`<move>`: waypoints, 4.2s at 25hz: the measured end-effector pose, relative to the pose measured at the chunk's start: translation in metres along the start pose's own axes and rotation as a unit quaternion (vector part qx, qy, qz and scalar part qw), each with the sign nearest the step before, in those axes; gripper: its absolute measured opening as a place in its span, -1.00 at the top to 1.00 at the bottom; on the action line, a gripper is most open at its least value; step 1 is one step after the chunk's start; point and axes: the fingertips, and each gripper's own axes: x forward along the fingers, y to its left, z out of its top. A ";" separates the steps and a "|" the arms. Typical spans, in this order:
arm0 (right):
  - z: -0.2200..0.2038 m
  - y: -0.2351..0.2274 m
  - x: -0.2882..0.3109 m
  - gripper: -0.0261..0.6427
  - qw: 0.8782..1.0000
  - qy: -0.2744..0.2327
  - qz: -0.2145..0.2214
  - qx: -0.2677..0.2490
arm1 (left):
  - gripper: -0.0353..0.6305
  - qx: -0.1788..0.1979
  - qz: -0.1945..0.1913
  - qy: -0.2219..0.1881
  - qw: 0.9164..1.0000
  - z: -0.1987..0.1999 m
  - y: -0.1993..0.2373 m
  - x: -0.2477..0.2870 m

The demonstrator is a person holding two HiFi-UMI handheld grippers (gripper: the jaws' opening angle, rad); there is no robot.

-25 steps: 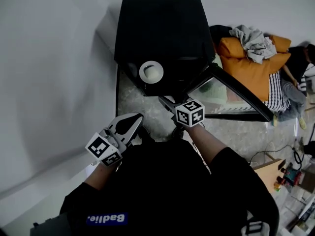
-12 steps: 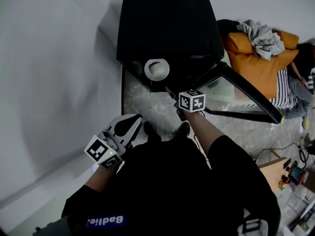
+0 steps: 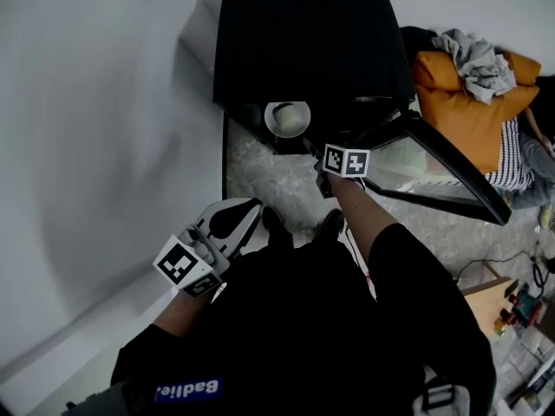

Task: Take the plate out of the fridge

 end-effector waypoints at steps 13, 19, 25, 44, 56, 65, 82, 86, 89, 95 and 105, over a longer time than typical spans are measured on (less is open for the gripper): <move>0.006 -0.046 0.058 0.31 0.994 -0.024 -0.020 0.108 | 0.87 -0.022 0.021 0.029 0.999 -0.015 0.011 -0.013; 0.003 -0.062 0.071 0.31 0.992 -0.023 -0.033 0.119 | 0.87 -0.025 0.027 0.042 0.998 -0.024 0.018 -0.018; -0.004 -0.069 0.078 0.31 0.990 -0.015 -0.036 0.135 | 0.87 -0.026 0.029 0.048 0.998 -0.028 0.020 -0.019; -0.007 -0.063 0.094 0.55 0.968 0.010 0.018 0.249 | 0.87 -0.054 0.040 0.033 0.997 -0.042 0.034 -0.020; -0.019 -0.049 0.090 0.70 0.949 0.006 0.080 0.304 | 0.87 -0.065 0.035 0.036 0.997 -0.045 0.035 -0.019; -0.028 -0.050 0.092 0.84 0.942 0.013 0.094 0.322 | 0.87 -0.073 0.034 0.044 0.996 -0.053 0.034 -0.018; -0.029 -0.035 0.076 0.88 0.923 -0.083 0.134 0.351 | 0.87 -0.075 0.029 0.046 0.996 -0.057 0.027 -0.018; -0.030 -0.036 0.070 0.88 0.919 -0.099 0.141 0.355 | 0.87 -0.076 0.027 0.047 0.996 -0.057 0.026 -0.018; -0.028 -0.036 0.065 0.88 0.916 -0.110 0.146 0.358 | 0.87 -0.076 0.025 0.048 0.996 -0.057 0.025 -0.018; -0.024 -0.031 0.050 0.88 0.909 -0.124 0.157 0.366 | 0.87 -0.072 0.019 0.045 0.996 -0.056 0.024 -0.016; -0.014 -0.027 -0.004 0.88 0.890 -0.162 0.170 0.391 | 0.87 -0.070 -0.005 0.012 0.997 -0.033 0.007 -0.002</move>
